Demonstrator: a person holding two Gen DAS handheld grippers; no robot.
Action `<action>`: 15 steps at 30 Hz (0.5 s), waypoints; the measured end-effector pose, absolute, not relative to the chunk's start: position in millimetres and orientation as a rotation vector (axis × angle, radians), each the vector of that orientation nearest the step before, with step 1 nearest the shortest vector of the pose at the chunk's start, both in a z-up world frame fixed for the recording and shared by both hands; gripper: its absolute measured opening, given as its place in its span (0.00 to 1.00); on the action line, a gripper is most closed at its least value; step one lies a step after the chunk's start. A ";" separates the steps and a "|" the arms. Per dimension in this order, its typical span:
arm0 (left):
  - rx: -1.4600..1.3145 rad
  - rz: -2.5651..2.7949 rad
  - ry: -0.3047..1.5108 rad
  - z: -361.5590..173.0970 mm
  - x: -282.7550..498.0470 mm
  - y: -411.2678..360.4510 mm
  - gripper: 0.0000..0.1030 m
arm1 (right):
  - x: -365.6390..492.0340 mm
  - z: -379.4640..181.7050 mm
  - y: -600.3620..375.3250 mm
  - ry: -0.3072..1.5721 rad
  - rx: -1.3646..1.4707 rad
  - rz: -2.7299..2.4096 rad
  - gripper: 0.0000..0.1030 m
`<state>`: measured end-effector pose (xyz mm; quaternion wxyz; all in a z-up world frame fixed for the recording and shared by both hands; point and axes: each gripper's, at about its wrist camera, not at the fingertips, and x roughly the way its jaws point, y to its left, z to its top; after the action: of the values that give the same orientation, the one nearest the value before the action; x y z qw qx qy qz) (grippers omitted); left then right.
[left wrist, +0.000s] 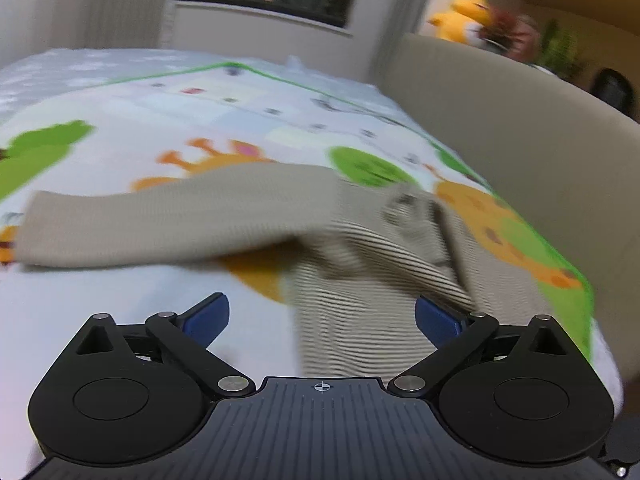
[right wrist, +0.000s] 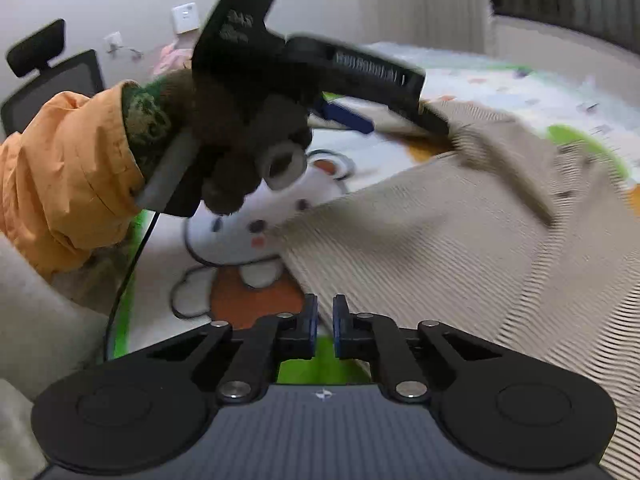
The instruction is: Fold clothes
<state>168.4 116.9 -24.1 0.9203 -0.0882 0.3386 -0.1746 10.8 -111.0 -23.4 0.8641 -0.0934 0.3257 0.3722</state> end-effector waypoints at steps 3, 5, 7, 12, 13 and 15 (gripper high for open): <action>-0.181 -0.429 0.702 -35.8 173.6 95.1 1.00 | 10.0 -8.6 -133.3 0.577 -0.281 0.567 0.42; -0.186 -0.443 0.691 -42.0 177.5 90.9 1.00 | 22.3 0.9 -147.2 0.535 -0.297 0.444 0.49; -0.197 -0.437 0.668 -45.9 181.4 97.3 1.00 | 44.0 10.0 -154.6 0.527 -0.280 0.375 0.49; -0.236 -0.370 0.634 -52.8 191.6 128.8 1.00 | 129.8 12.7 -143.1 0.570 -0.166 0.268 0.42; -0.268 -0.357 0.639 -56.4 194.4 134.9 1.00 | 150.2 7.2 -138.2 0.589 -0.146 0.244 0.43; -0.342 -0.369 0.644 -60.8 198.5 141.2 1.00 | 188.7 -6.8 -128.0 0.627 -0.139 0.198 0.43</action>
<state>198.5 141.2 -60.8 0.9177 -0.1661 0.3131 -0.1792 188.7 -128.0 -6.8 0.9441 -0.0681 0.3076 0.0971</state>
